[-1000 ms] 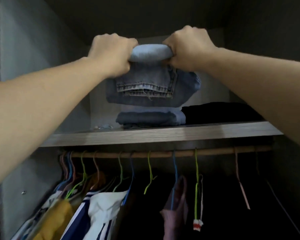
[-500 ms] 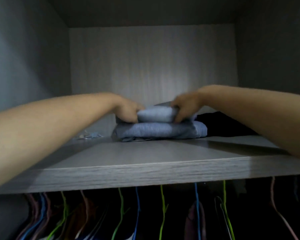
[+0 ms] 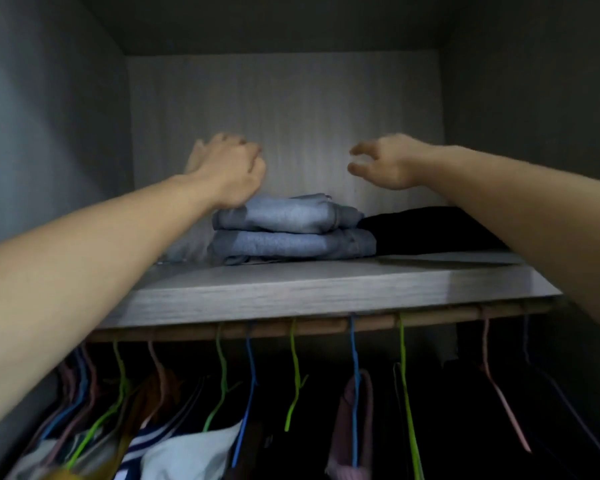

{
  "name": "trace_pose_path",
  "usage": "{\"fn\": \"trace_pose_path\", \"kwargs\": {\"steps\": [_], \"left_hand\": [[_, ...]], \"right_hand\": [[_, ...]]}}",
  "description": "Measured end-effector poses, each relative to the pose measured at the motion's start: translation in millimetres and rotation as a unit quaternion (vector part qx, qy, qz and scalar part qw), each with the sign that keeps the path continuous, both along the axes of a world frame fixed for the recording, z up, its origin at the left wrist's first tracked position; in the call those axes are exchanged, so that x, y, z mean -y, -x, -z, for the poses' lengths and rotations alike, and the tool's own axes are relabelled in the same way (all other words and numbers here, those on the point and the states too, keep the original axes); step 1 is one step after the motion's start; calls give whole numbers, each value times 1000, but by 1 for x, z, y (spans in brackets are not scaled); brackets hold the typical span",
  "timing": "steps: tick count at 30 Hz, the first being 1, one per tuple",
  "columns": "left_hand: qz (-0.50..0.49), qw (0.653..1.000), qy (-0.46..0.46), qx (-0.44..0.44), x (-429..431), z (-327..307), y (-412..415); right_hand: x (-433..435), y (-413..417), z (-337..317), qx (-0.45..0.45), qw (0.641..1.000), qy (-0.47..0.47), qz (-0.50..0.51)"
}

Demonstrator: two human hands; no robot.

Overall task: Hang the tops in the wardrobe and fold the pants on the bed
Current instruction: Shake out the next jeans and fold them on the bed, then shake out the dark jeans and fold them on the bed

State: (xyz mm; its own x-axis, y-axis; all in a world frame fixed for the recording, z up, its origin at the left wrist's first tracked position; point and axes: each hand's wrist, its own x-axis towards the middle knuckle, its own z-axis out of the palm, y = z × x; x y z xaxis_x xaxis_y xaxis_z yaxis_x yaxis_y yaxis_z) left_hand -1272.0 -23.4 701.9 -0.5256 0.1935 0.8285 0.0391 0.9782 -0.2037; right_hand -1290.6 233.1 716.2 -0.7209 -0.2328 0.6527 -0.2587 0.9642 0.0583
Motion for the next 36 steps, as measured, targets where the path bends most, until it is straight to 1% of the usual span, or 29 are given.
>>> {"fn": "trace_pose_path", "kwargs": {"steps": [2, 3, 5, 7, 9, 12, 16, 18, 21, 25, 28, 30, 31, 33, 35, 36], "left_hand": [[-26, 999, 10, -43, -10, 14, -14], [-27, 997, 13, -66, -16, 21, -22], [-8, 992, 15, -125, -31, 34, -40], [21, 985, 10, -173, -50, 45, -60], [39, 982, 3, -184, -68, 54, -78], [41, 985, -8, -166, -87, 69, -95], [32, 988, 22, -147, -101, 85, -119], [45, 990, 9, -137, -110, 87, -136], [95, 986, -41, -132, -133, 94, -163], [218, 963, -92, -130, -176, 130, -205], [310, 937, -110, -122, -221, 184, -234], [356, 922, -100, -111, -262, 226, -255], [375, 917, -96, -94, -286, 247, -269], [409, 907, -100, -25, -336, 288, -304], [447, 889, -96, 41, -387, 320, -344], [466, 878, -87, 60, -412, 331, -364]], "right_hand": [[-21, -15, 15, -75, 994, -44, 67], [-32, -24, 25, -113, 989, -62, 72], [-53, -45, 43, -194, 977, -83, 39], [-74, -68, 56, -249, 965, -80, 9], [-92, -88, 65, -260, 962, -77, 13], [-115, -111, 76, -254, 964, -78, 32], [-141, -152, 91, -239, 966, -82, 59], [-152, -181, 99, -236, 965, -90, 74], [-168, -239, 108, -254, 955, -113, 104], [-195, -329, 140, -268, 946, -85, 162], [-228, -398, 197, -229, 937, -88, 247], [-252, -446, 238, -157, 934, -103, 305], [-264, -470, 256, -118, 930, -105, 332], [-287, -521, 290, -62, 918, -89, 380], [-314, -573, 319, -30, 902, -71, 425], [-329, -598, 332, -16, 892, -69, 447]]}}
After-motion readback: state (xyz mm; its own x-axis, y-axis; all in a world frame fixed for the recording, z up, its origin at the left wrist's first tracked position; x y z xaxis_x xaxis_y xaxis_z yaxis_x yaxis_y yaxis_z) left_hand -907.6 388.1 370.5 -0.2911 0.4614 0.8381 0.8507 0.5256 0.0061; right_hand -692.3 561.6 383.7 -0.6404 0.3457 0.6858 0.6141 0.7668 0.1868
